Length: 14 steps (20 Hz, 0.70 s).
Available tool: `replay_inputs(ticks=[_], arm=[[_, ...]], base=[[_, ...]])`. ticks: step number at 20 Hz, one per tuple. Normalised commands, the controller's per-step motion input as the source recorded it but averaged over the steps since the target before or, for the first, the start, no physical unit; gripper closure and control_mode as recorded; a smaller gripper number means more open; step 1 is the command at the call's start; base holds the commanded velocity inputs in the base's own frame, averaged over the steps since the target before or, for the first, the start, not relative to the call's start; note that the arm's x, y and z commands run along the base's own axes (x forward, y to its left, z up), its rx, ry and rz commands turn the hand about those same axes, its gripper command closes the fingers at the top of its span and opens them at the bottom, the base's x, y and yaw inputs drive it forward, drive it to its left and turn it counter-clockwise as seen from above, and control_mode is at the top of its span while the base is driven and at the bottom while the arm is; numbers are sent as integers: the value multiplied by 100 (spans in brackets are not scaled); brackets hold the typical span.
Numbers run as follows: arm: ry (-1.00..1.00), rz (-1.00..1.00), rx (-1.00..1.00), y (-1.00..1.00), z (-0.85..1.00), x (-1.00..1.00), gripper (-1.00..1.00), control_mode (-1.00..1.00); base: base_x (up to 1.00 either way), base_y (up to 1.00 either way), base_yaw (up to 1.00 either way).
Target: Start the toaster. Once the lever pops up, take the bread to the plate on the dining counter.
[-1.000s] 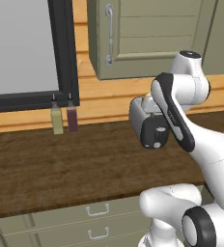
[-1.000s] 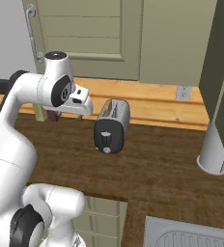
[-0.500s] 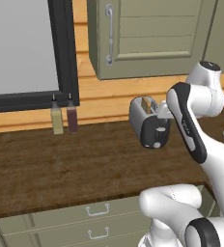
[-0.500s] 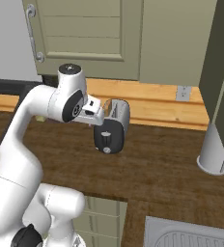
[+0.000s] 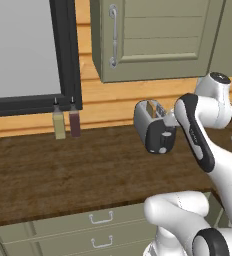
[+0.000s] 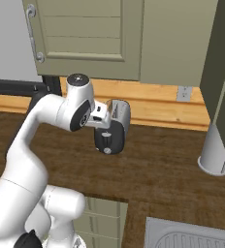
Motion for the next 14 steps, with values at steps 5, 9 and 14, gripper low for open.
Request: replay_inputs(ticks=[5, 9, 14], arm=[[-13, 6, -3, -4, -47, 46, -100, -100], [-8, 4, -3, -6, -35, 61, -100, -100], [0, 0, 0, -4, -1, 44, 100, -100]], base=[[0, 0, 0], [0, 0, 0], [0, 0, 0]])
